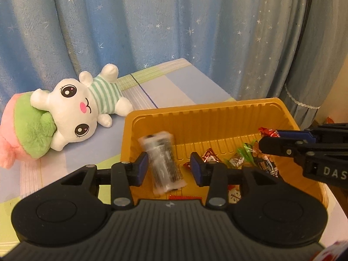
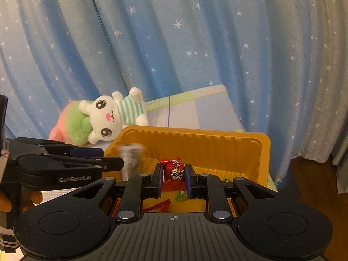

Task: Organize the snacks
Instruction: 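Carry both snacks over the orange tray and open the left tool, then open the right tool over the tray and withdraw both tools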

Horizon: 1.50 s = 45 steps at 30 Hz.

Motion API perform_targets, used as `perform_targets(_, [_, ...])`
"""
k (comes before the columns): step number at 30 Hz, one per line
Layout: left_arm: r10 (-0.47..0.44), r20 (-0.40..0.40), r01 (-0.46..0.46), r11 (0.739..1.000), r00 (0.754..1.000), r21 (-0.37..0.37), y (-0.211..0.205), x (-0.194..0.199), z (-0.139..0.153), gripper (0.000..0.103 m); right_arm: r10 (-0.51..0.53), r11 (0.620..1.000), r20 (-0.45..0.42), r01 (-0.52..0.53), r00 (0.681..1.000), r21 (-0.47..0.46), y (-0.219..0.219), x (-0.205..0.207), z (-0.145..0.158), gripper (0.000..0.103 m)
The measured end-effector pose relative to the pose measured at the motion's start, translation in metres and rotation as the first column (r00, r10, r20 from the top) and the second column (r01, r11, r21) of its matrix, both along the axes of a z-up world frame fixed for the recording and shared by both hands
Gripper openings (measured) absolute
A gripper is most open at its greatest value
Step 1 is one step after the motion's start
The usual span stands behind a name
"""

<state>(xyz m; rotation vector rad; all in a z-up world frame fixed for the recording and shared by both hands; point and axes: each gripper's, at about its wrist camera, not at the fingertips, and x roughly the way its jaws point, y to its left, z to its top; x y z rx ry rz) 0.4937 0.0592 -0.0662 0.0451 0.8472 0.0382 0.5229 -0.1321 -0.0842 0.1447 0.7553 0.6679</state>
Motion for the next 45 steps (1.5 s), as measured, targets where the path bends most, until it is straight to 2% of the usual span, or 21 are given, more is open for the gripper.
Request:
perform_targets(8, [-0.005, -0.005, 0.005, 0.999, 1.0, -0.039, 0.004, -0.021, 0.003, 0.041, 0.018, 1.0, -0.011, -0.018, 1.0, -0.008, 0.003, 0.001, -0.004, 0.021])
perform_targets(19, [0.058, -0.032, -0.06, 0.996, 0.998, -0.072, 0.017, -0.035, 0.004, 0.049, 0.077, 0.997, -0.041, -0.078, 0.996, -0.016, 0.029, 0.003, -0.01, 0.021])
perform_targets(27, [0.101, -0.045, -0.105, 0.991, 0.994, -0.082, 0.025, -0.041, 0.008, 0.059, 0.097, 0.995, -0.04, -0.095, 0.994, 0.035, 0.038, 0.004, -0.004, 0.022])
perform_targets(28, [0.106, -0.046, -0.11, 0.99, 0.993, -0.083, 0.025, -0.042, 0.009, 0.062, 0.094, 0.995, -0.038, -0.093, 0.995, 0.039, 0.038, 0.003, -0.003, 0.026])
perform_targets(30, [0.109, -0.041, -0.112, 0.99, 0.993, -0.084, 0.024, -0.045, 0.012, 0.063, 0.082, 0.996, -0.032, -0.08, 0.996, 0.046, 0.035, 0.002, 0.0, 0.041])
perform_targets(31, [0.109, -0.039, -0.112, 0.99, 0.993, -0.084, 0.024, -0.046, 0.013, 0.064, 0.067, 0.996, -0.024, -0.066, 0.997, 0.052, 0.033, 0.001, 0.002, 0.054])
perform_targets(32, [0.109, -0.038, -0.111, 0.99, 0.993, -0.083, 0.023, -0.047, 0.014, 0.068, 0.051, 0.997, -0.012, -0.05, 0.999, 0.058, 0.03, -0.001, 0.004, 0.061])
perform_targets(45, [0.102, -0.029, -0.104, 0.988, 0.994, -0.113, 0.011, -0.088, 0.028, 0.076, -0.05, 0.995, -0.03, 0.052, 0.998, 0.079, -0.018, -0.032, 0.018, 0.069])
